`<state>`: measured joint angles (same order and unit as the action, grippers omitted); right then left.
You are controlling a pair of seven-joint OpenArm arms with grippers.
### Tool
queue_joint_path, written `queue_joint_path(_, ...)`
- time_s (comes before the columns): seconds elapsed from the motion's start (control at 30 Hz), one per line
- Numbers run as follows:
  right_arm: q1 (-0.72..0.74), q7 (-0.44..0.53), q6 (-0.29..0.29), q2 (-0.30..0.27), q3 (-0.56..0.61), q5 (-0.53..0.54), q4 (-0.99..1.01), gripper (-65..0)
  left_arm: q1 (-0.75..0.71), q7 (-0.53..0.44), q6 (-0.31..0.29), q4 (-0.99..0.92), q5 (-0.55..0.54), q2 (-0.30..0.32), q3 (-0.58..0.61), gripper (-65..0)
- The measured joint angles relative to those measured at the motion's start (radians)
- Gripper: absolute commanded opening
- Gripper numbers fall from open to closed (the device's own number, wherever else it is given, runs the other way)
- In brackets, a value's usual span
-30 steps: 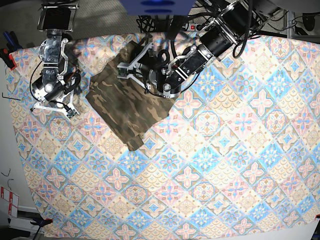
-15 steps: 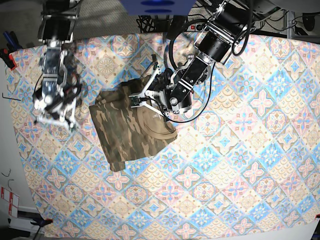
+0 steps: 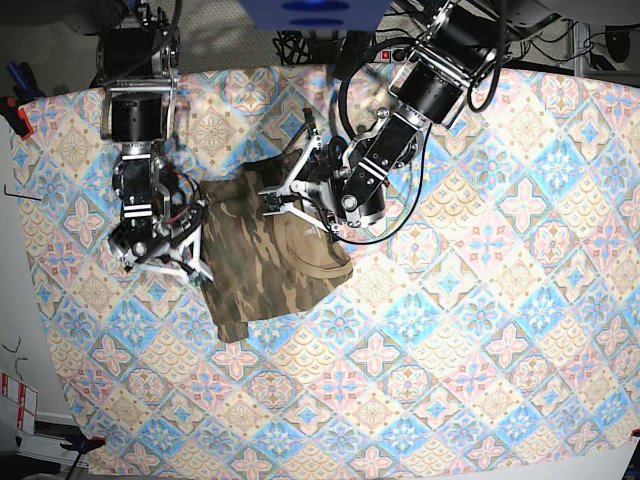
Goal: Fold the T-shirt properly
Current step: 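Grasp the folded bundle with both grippers and lift it slightly, then press and square the folded bundle's edges with both grippers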
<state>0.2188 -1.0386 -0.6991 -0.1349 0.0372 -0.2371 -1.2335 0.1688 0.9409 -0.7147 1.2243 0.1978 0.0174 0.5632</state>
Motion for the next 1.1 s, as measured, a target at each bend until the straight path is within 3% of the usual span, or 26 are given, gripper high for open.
queue_joint_path(0.17, -0.004, -0.014, 0.004, 0.005, 0.106, -0.018, 0.001, -64.3, 0.009, -0.013, -0.024, -0.013, -0.024, -0.005, -0.130, -65.0)
queue_joint_path(0.27, -0.072, 0.024, 0.022, 0.014, 0.158, -0.026, -0.054, -64.3, 0.036, 0.025, -0.008, -0.018, 0.025, 0.005, -0.220, -65.0)
queue_joint_path(0.37, -0.135, -0.002, 0.010, 0.012, 0.195, -0.003, -0.150, -64.3, 0.058, 0.042, 0.019, -0.023, 0.093, 0.018, -0.285, -65.0)
queue_joint_path(0.6, -0.199, -0.005, -0.004, 0.015, 0.310, 0.005, -0.332, -64.3, 0.062, -0.058, 0.011, -0.058, 0.185, -0.040, -0.393, -65.0)
queue_joint_path(0.8, -0.195, -0.076, -0.003, 0.012, 0.362, -0.007, -0.359, -64.3, 0.126, -0.264, 0.011, -0.220, 0.166, -0.081, -0.499, -65.0)
queue_joint_path(0.87, -0.198, -0.075, -0.003, 0.014, 0.396, -0.004, -0.360, -64.3, 0.133, -0.277, 0.010, -0.230, 0.166, -0.087, -0.518, -65.0)
queue_joint_path(0.97, -0.201, -0.071, -0.005, 0.024, 0.388, 0.007, -0.373, -64.3, 0.124, -0.267, 0.012, -0.193, 0.189, -0.103, -0.528, -65.0)
queue_joint_path(1.1, -0.200, -0.077, -0.002, 0.015, 0.274, -0.008, -0.467, -64.3, 0.081, -0.254, 0.011, 0.016, 0.190, -0.107, -0.553, -65.0)
